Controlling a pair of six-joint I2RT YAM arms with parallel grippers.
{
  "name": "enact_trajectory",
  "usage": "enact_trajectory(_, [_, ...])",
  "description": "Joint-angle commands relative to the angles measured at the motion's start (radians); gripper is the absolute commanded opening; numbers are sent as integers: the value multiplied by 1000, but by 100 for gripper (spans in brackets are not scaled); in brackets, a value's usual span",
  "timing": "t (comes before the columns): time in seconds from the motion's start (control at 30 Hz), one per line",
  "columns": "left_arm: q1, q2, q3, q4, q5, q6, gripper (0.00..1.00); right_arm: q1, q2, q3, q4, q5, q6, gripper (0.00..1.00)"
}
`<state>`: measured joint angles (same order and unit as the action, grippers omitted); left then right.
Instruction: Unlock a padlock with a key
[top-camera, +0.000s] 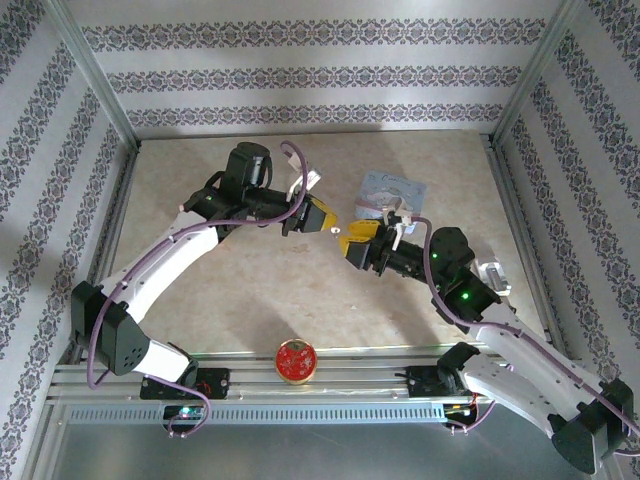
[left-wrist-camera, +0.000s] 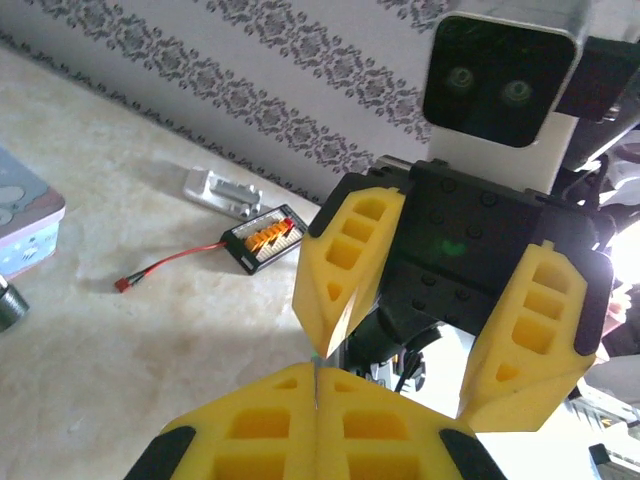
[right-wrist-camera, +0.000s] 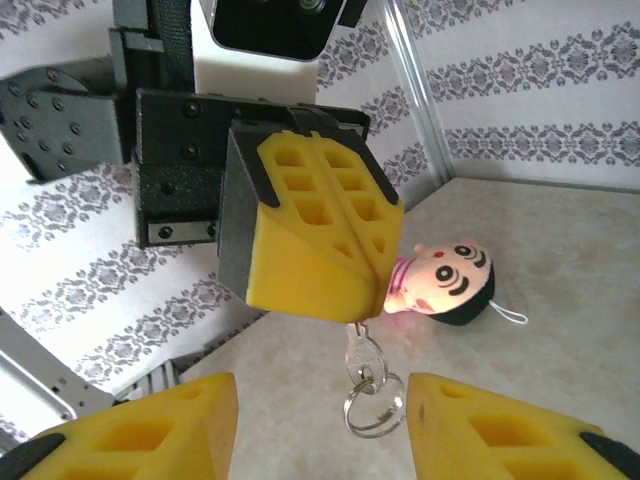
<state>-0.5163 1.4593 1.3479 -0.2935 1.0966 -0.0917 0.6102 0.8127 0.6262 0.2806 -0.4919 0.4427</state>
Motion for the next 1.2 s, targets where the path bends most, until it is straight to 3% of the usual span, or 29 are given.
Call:
enact_trajectory(0.0, [-5, -39, -18, 146, 79, -60, 0, -10, 12, 5, 68, -46, 45, 46])
enact_trajectory(0.37, [-6, -83, -68, 208, 106, -99, 0, -8, 80, 35, 142, -79, 81, 33])
enact_trajectory(0.73, [-6, -82, -88, 267, 127, -146, 0, -7, 80, 40, 161, -89, 93, 32])
enact_trajectory(1.17, [-6, -74, -101, 355, 143, -215, 0, -2, 80, 40, 183, -95, 103, 13])
